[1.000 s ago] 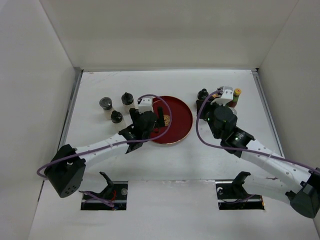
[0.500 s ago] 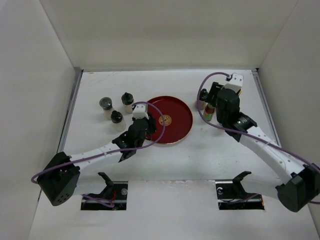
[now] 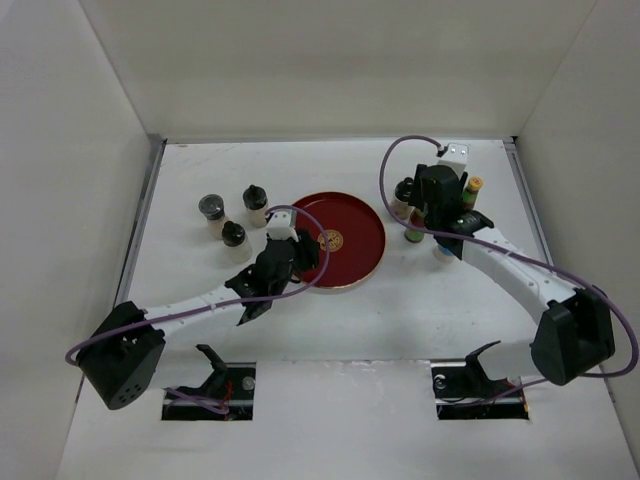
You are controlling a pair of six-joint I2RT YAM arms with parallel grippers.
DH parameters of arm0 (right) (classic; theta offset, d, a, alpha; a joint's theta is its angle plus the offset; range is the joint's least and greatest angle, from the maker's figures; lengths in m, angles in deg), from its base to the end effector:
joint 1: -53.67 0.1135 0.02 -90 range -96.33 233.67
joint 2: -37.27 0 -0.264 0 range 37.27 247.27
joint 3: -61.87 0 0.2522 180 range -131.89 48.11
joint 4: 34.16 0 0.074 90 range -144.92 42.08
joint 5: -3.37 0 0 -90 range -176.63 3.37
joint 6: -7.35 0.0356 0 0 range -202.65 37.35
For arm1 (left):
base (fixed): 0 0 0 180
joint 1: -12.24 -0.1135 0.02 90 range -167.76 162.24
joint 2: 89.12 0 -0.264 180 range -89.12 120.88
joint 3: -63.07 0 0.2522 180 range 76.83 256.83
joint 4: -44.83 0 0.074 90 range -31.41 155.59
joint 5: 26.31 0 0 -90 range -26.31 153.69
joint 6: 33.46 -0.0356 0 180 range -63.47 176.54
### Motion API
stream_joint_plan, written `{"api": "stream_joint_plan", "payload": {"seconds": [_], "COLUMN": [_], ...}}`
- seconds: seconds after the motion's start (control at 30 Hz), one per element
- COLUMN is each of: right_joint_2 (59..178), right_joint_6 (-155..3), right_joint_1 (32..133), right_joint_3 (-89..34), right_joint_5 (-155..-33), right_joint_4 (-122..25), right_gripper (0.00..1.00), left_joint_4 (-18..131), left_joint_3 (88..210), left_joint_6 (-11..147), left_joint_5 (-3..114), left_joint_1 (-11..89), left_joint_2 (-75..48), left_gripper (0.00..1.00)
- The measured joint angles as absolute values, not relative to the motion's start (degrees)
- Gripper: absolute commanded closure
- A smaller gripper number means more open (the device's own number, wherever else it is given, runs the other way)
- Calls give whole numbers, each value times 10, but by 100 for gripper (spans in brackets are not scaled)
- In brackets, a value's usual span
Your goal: Organize the condiment bottles
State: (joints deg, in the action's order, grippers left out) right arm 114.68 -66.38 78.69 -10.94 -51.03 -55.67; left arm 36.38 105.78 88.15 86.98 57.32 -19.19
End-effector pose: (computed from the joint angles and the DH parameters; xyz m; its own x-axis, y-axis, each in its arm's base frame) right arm 0.2863 0.1108 0.3056 -0.3465 0.0897 -0.9338 0.2363 0.9717 0.0056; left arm 0.1898 -0.1704 0.2118 -0.3958 -0.2848 -0.8730 0.2097 0.8975 -0.3879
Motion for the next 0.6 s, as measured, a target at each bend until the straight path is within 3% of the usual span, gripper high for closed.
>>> {"api": "stream_joint_plan", "payload": {"seconds": [0.33, 0.5, 0.6], "right_joint_2": [1182, 1182, 1180], "right_joint_6": [-653, -645, -644], "right_joint_1": [787, 785, 785], "right_joint_3": [-114, -114, -114], "right_joint_5": [-528, -528, -527], "right_joint_4": [-557, -557, -558], "right_gripper": [48, 71, 78], "left_joint_4": [348, 348, 348], "left_joint_3": [1051, 1046, 1046], "left_joint_6": [889, 894, 897], "left_joint_5": [868, 863, 859], "left_joint_1": [565, 559, 554], "left_joint_2": [-192, -192, -192], "left_gripper": [54, 53, 52]}}
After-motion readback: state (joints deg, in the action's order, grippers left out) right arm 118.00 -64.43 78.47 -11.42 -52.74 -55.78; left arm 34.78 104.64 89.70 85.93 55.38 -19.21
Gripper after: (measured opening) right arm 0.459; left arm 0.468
